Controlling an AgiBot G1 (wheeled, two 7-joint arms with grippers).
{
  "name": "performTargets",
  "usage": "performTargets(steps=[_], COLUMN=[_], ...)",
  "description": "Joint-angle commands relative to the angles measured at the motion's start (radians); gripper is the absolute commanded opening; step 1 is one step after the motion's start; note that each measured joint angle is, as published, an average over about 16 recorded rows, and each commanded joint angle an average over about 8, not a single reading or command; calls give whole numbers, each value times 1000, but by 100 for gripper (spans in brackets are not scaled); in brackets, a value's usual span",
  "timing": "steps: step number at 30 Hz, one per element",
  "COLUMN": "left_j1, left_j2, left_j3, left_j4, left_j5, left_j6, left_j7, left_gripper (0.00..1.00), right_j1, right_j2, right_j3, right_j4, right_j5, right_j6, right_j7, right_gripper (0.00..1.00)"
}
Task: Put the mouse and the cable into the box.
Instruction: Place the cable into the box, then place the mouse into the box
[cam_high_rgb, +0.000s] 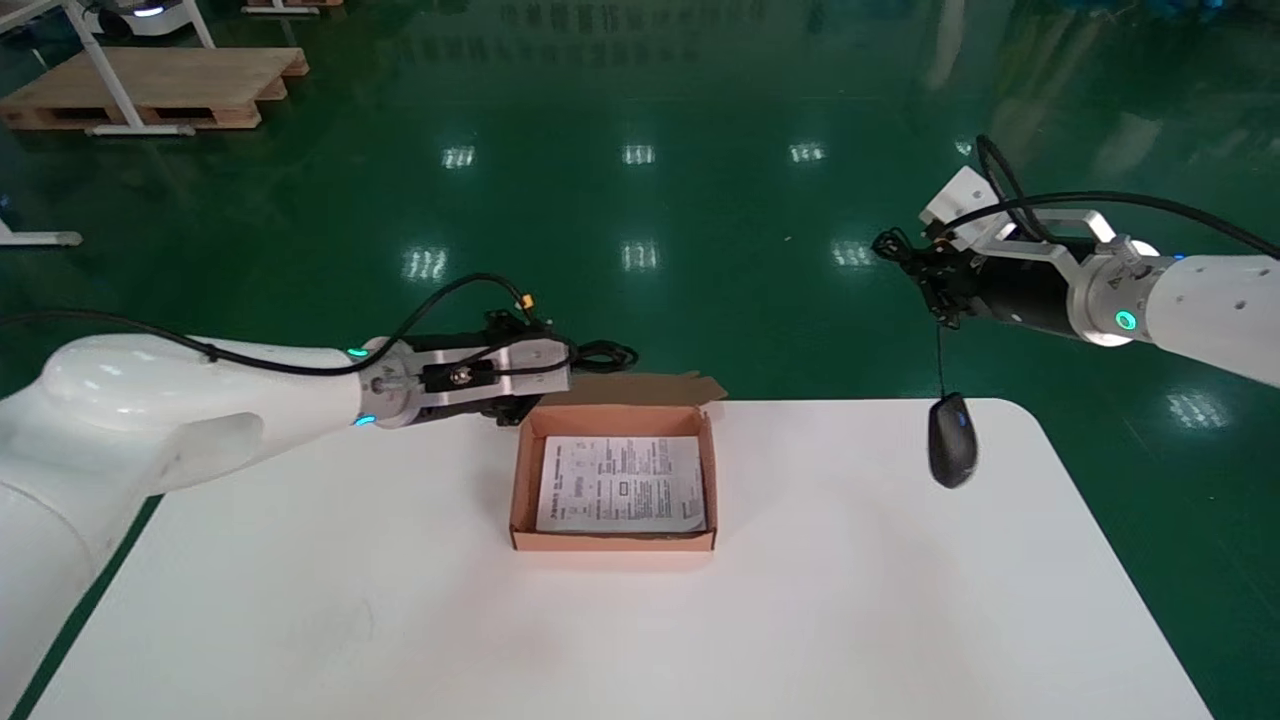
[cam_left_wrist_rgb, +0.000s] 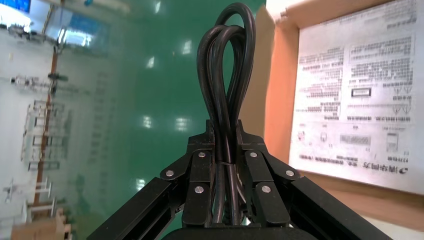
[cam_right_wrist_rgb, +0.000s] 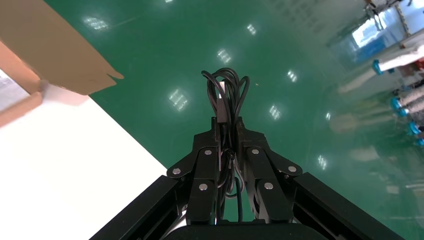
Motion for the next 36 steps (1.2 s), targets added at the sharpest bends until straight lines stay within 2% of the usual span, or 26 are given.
performTargets(steps=[1,5,10,18,25,26,33,34,36], left_j1=[16,89,137,141,136,135,133,134,134], left_j2=[1,14,15,9,6,6,7,7,7], left_j3=[-8,3,89,245,318,324,347,348,352], left_j4=[-15,-110,-182,-216,-199,-193,-169,-169,-167], left_j5=[-11,-94,-149,-153,-183,-191,-228,-230,-235], left_j6=[-6,1,-21,-77,-107,-113,-146,-149,-154], left_j7=[-3,11,19,94,181,187,212,213,215], left_gripper=[0,0,0,0,0,5,92,100,100], right_j1=[1,1,1,1,1,1,1,1,1], right_j2=[0,0,0,0,0,0,0,0,0], right_j3=[0,0,0,0,0,0,0,0,0], right_j4=[-1,-1,-1,-1,-1,-1,-1,-1,-1], right_j5=[0,0,0,0,0,0,1,1,1], right_j6=[0,0,0,0,0,0,0,0,0], right_j7=[0,0,0,0,0,0,-1,-1,-1], right_gripper=[0,0,0,0,0,0,0,0,0])
